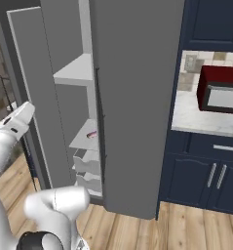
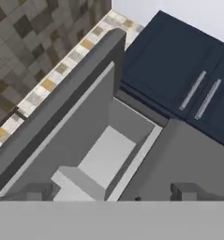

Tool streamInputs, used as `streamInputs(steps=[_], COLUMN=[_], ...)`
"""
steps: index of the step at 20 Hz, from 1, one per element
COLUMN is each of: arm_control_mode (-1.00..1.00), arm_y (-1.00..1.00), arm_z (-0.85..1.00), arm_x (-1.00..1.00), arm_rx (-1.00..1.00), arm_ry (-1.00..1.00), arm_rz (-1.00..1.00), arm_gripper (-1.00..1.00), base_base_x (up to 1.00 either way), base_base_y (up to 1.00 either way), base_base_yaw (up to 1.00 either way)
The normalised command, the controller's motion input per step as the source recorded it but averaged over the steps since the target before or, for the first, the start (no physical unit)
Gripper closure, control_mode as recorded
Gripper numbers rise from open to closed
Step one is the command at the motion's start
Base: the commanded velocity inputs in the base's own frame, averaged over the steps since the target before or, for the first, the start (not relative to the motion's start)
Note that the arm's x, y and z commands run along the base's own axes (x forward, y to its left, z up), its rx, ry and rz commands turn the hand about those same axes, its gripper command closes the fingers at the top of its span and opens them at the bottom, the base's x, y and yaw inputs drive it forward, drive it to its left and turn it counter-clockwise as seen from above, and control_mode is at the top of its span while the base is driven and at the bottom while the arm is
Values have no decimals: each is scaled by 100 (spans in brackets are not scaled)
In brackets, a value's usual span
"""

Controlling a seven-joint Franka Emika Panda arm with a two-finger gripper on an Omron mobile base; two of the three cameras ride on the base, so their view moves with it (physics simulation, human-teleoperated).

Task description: Pick up the frozen chicken drumstick from the freezer, place it on any shelf in the fridge, and close the fridge and freezer doors when done.

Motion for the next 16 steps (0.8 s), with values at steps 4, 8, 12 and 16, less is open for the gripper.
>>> streamInputs(steps=[4, 8, 12, 16], arm_control_mode=[-100, -100, -100, -100], arm_y=[100, 100, 100, 100], arm_z=[23, 6, 0, 0], arm_x=[-58, -38, -7, 0], arm_rx=[-45, -46, -47, -45], arm_ry=[10, 15, 23, 18], arm_rz=[-11, -10, -10, -13], arm_gripper=[-100, -100, -100, -100], base_base_x=[0, 0, 0, 0], base_base_y=[0, 0, 0, 0], base_base_yaw=[0, 0, 0, 0])
